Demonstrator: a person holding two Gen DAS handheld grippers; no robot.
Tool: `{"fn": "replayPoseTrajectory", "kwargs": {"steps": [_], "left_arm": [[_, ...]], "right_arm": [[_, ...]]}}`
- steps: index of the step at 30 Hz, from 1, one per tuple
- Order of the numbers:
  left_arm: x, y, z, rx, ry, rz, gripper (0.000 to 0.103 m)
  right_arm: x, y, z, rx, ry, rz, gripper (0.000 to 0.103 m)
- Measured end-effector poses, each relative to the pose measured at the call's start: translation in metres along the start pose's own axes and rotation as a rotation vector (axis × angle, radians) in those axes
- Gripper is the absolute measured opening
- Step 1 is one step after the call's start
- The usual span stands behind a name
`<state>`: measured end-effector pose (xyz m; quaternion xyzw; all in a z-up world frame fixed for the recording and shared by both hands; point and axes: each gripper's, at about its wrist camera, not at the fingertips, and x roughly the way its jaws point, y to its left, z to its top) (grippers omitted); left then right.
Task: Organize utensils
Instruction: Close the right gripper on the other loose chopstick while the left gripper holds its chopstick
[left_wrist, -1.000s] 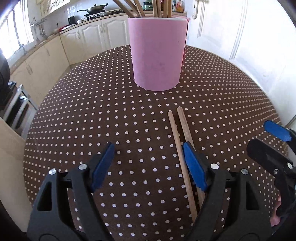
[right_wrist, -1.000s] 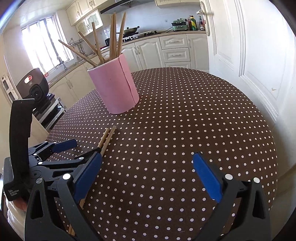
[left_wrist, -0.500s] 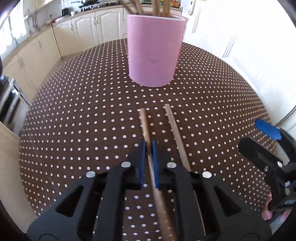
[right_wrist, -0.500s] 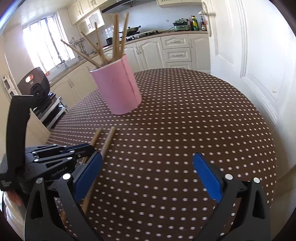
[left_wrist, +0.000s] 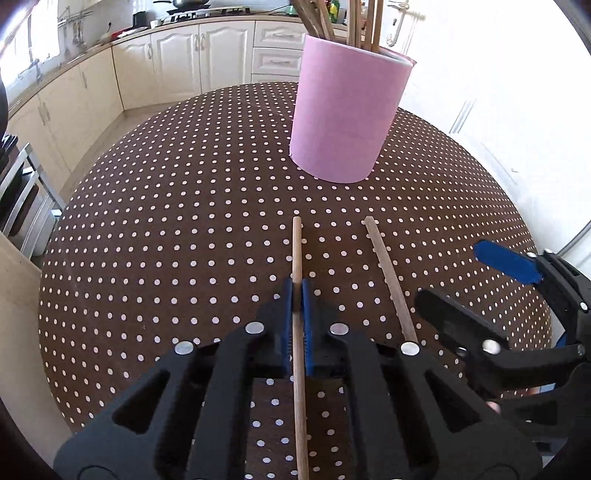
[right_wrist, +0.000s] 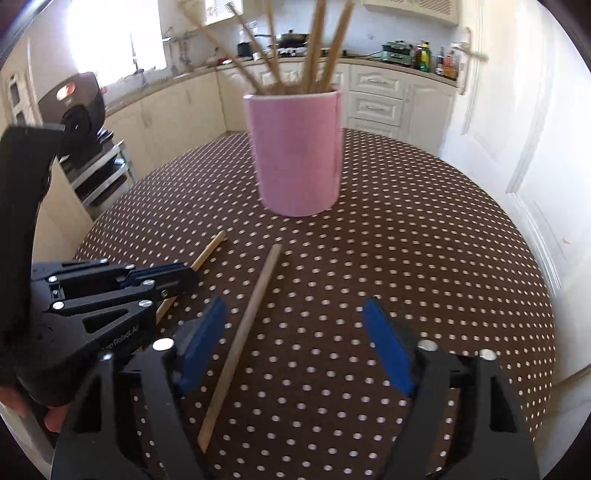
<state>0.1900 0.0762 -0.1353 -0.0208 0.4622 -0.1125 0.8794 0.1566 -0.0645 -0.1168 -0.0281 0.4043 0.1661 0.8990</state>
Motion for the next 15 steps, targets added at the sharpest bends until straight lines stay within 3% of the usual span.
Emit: {"fn": "replayPoseTrajectory", "kwargs": {"steps": [3,5,7,15], "left_arm": [[0.0,0.016,0.002,-0.008,0.0,-0.026,0.006],[-0.001,0.018,0.001,0.003,-0.003,-0.032,0.006],[-0.003,0.02,-0.001,0.009,-0.008,-0.039,0.006],[0.001,0.029,-0.001,0.014,-0.016,-0.054,0.006]], "right_arm": [[0.007,0.007,0.003,-0.015,0.017,0.001,0.059],[0.013,0.01,0.005,-0.022,0.04,0.007,0.047],[0.019,0.012,0.007,-0.025,0.064,0.013,0.042],[0.031,0.031,0.011,-0.054,0.09,-0.07,0.021]]}}
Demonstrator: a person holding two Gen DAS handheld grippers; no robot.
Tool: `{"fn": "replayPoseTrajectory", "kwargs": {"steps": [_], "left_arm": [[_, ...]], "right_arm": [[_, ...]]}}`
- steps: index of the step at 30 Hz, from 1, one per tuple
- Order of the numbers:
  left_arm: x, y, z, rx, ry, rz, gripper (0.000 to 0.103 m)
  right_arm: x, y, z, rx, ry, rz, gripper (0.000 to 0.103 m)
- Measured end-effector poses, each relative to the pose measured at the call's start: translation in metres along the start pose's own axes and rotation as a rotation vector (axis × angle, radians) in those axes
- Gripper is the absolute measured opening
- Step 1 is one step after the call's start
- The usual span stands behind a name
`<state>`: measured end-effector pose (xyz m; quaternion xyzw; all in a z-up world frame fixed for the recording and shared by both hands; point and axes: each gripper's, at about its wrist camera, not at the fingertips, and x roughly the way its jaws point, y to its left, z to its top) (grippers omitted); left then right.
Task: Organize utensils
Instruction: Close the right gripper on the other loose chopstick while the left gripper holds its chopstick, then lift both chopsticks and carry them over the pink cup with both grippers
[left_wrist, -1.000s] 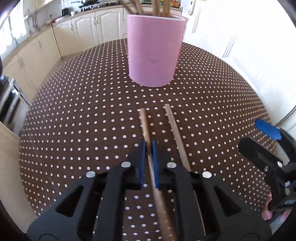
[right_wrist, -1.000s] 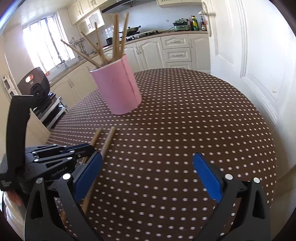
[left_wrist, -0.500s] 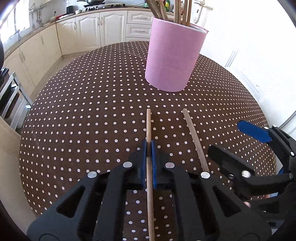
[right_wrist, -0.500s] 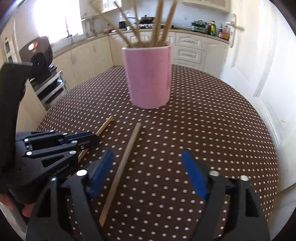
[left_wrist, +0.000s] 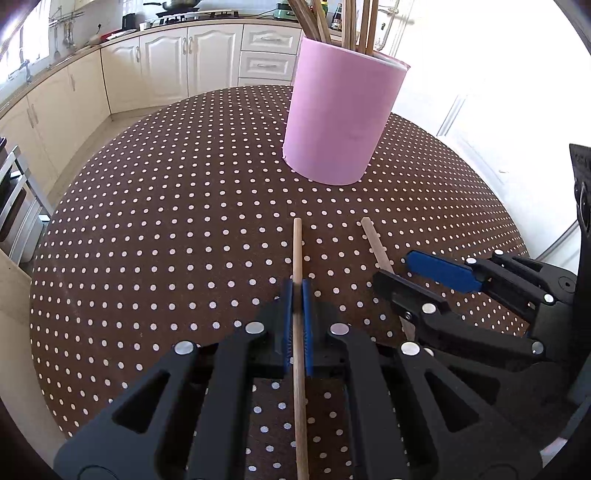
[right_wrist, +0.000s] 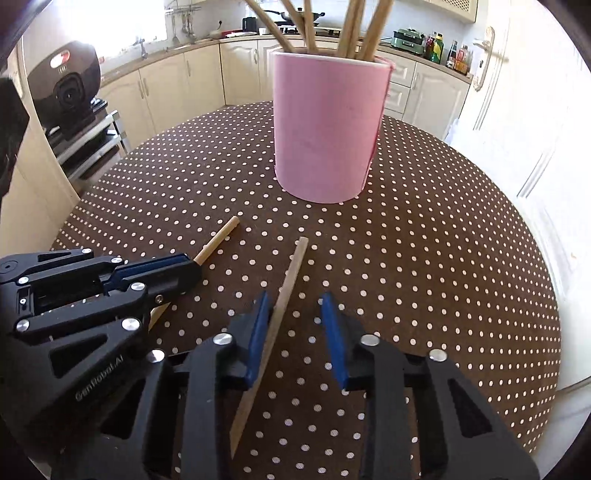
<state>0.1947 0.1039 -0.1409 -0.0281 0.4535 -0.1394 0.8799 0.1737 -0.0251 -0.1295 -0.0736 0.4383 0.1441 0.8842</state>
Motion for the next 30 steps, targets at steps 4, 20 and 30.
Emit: {"fn": "replayPoseTrajectory", "kwargs": {"steps": [4,20,30], "left_arm": [[0.002,0.004,0.005,-0.014,0.0,-0.009,0.006],[-0.014,0.001,0.014,-0.038,-0.08,-0.031,0.006],[-0.003,-0.01,0.019,0.027,-0.036,0.019,0.007]], "right_arm": [[0.002,0.001,0.002,0.011,0.01,0.022,0.005],[-0.033,-0.055,0.0,0.217,-0.101,0.162,0.004],[-0.038,-0.065,-0.002,0.227,-0.108,0.164,0.004]]}}
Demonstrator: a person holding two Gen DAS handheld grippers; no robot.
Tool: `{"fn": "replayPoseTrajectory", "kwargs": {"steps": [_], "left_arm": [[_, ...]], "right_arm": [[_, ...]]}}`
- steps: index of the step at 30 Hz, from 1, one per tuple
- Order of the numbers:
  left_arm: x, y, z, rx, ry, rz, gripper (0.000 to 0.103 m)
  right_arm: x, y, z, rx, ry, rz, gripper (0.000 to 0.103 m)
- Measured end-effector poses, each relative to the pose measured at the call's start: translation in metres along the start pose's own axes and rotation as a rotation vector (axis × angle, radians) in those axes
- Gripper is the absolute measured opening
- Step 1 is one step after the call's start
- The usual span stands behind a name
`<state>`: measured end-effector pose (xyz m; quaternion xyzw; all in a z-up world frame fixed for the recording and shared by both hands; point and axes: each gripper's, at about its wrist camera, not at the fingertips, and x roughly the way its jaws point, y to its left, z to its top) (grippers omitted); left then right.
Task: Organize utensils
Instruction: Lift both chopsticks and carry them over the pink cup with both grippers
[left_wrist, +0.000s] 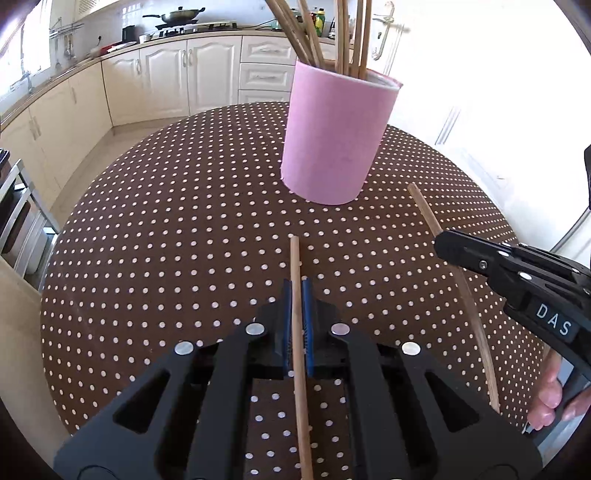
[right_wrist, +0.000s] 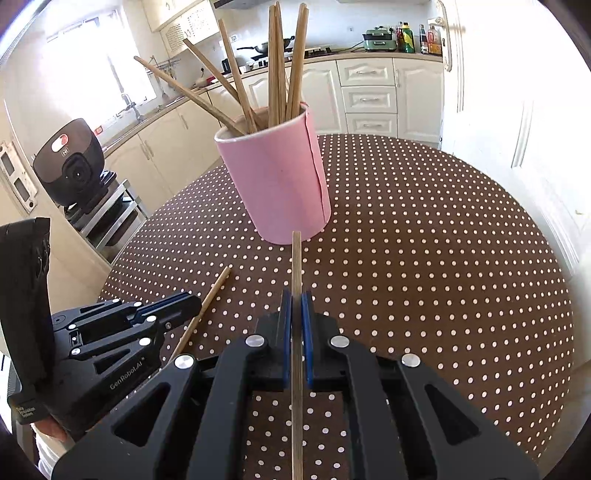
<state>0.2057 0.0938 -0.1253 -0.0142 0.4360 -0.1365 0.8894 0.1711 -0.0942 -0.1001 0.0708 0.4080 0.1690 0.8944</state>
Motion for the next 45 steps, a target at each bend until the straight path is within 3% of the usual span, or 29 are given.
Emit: {"fn": "replayPoseTrajectory", "kwargs": {"steps": [1,3,4,5,7,10,12,16,20,23,30,45], "left_arm": [[0.002,-0.001,0.0,0.005,0.009,0.001,0.009],[0.007,-0.002,0.001,0.003,0.027,0.014,0.028],[0.007,-0.001,0.001,-0.002,0.023,0.012,0.056],[0.005,-0.001,0.002,-0.006,-0.001,0.003,0.062],[0.005,-0.002,0.001,-0.001,-0.002,0.02,0.061],[0.016,-0.004,0.0,0.009,0.034,0.039,0.034],[0.018,-0.01,0.002,0.041,0.025,0.063,0.033],[0.022,-0.027,0.001,0.112,0.032,0.117,0.006],[0.023,-0.031,0.003,0.094,0.021,0.133,0.005],[0.018,-0.027,0.005,0.048,0.01,0.098,0.005],[-0.003,-0.027,0.017,-0.006,-0.067,0.091,0.005],[-0.033,-0.03,0.039,-0.028,-0.2,0.102,0.005]], "right_arm": [[0.001,-0.001,-0.001,0.003,0.004,0.004,0.004],[0.001,-0.002,-0.002,0.008,0.008,0.009,0.004],[0.001,-0.003,-0.003,0.006,0.009,0.012,0.004],[-0.001,-0.004,-0.003,0.006,0.01,0.013,0.004],[-0.001,-0.005,-0.003,0.007,0.013,0.014,0.004],[0.0,-0.007,-0.004,0.015,0.017,0.012,0.004],[-0.001,-0.008,-0.004,0.02,0.017,0.013,0.004],[0.002,-0.011,-0.006,0.031,0.029,0.015,0.004],[0.004,-0.012,-0.006,0.042,0.033,0.02,0.004],[0.002,-0.012,-0.004,0.042,0.022,0.027,0.004],[-0.006,-0.013,0.007,0.047,-0.021,0.036,0.004],[-0.037,-0.011,0.036,0.065,-0.141,0.054,0.004]]}}
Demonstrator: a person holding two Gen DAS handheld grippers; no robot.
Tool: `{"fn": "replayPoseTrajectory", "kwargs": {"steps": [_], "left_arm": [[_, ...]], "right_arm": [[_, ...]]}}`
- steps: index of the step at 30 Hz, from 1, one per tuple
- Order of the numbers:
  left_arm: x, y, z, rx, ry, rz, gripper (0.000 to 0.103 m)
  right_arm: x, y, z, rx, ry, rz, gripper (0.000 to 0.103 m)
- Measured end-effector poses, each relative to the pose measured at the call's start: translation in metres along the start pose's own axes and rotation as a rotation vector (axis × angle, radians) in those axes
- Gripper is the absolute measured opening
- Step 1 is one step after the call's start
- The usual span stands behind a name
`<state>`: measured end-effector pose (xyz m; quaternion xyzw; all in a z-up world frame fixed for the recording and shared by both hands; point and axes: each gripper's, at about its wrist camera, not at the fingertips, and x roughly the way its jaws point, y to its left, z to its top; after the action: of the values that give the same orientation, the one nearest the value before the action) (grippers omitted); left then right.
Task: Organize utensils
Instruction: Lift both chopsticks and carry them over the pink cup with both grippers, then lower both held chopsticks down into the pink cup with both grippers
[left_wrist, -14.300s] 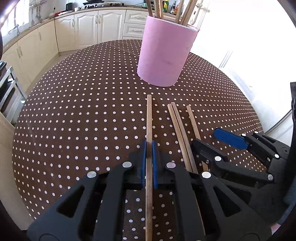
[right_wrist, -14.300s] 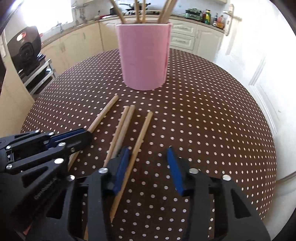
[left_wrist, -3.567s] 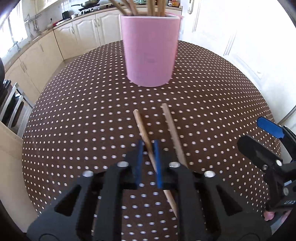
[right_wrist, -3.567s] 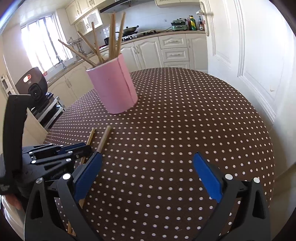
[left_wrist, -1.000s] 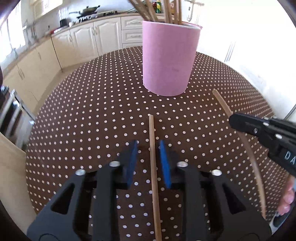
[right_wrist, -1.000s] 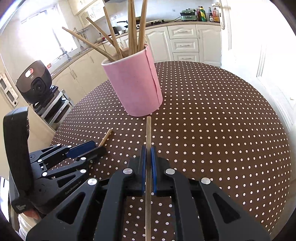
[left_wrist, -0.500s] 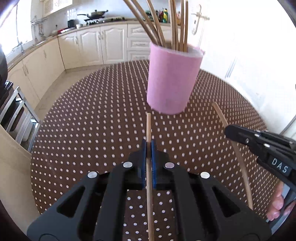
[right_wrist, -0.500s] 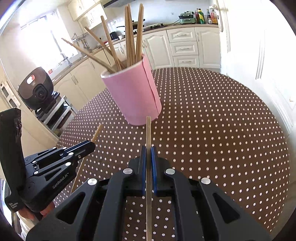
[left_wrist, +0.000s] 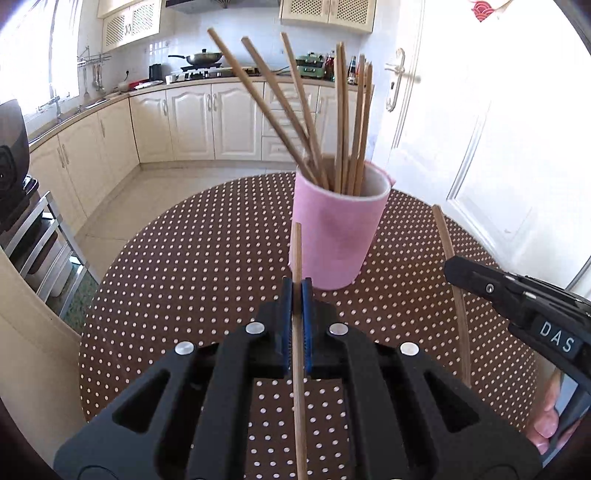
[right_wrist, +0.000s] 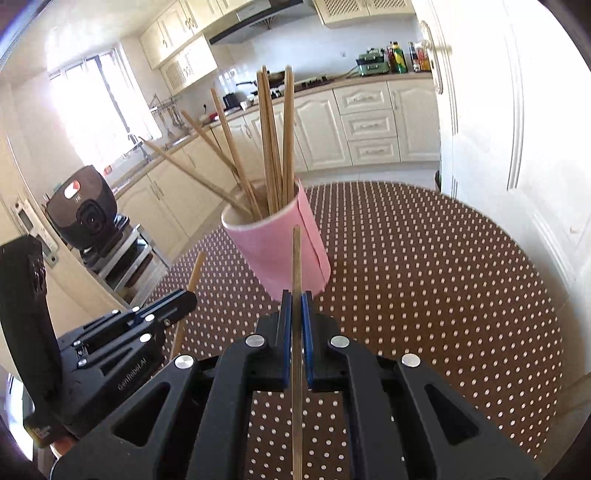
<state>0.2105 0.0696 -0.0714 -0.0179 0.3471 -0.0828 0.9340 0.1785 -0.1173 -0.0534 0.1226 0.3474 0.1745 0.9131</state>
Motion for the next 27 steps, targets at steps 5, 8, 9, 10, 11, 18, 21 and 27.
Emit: {"fn": "replayPoseTrajectory", "kwargs": {"steps": [5,8,9,10,11,18,21,27], "left_arm": [[-0.005,-0.005,0.006,0.011,-0.035,0.017,0.005],[-0.012,-0.008,0.015,0.012,-0.06,0.021,0.005],[-0.014,-0.01,0.017,0.015,-0.069,0.021,0.005],[-0.016,-0.011,0.019,0.017,-0.077,0.023,0.005],[-0.018,-0.012,0.022,0.02,-0.086,0.026,0.005],[-0.028,-0.021,0.037,0.03,-0.135,0.021,0.005],[-0.03,-0.024,0.044,0.026,-0.155,0.019,0.005],[-0.037,-0.031,0.059,0.034,-0.193,0.033,0.005]], "right_arm": [[-0.01,0.005,0.011,-0.003,-0.043,0.009,0.004],[-0.016,0.006,0.019,-0.001,-0.073,0.015,0.004],[-0.019,0.007,0.023,-0.003,-0.086,0.014,0.004],[-0.021,0.008,0.024,-0.005,-0.096,0.012,0.004],[-0.023,0.009,0.026,-0.008,-0.106,0.013,0.004],[-0.032,0.014,0.044,-0.015,-0.164,0.01,0.004],[-0.035,0.016,0.053,-0.02,-0.187,0.008,0.004],[-0.043,0.023,0.067,-0.035,-0.232,0.0,0.004]]}}
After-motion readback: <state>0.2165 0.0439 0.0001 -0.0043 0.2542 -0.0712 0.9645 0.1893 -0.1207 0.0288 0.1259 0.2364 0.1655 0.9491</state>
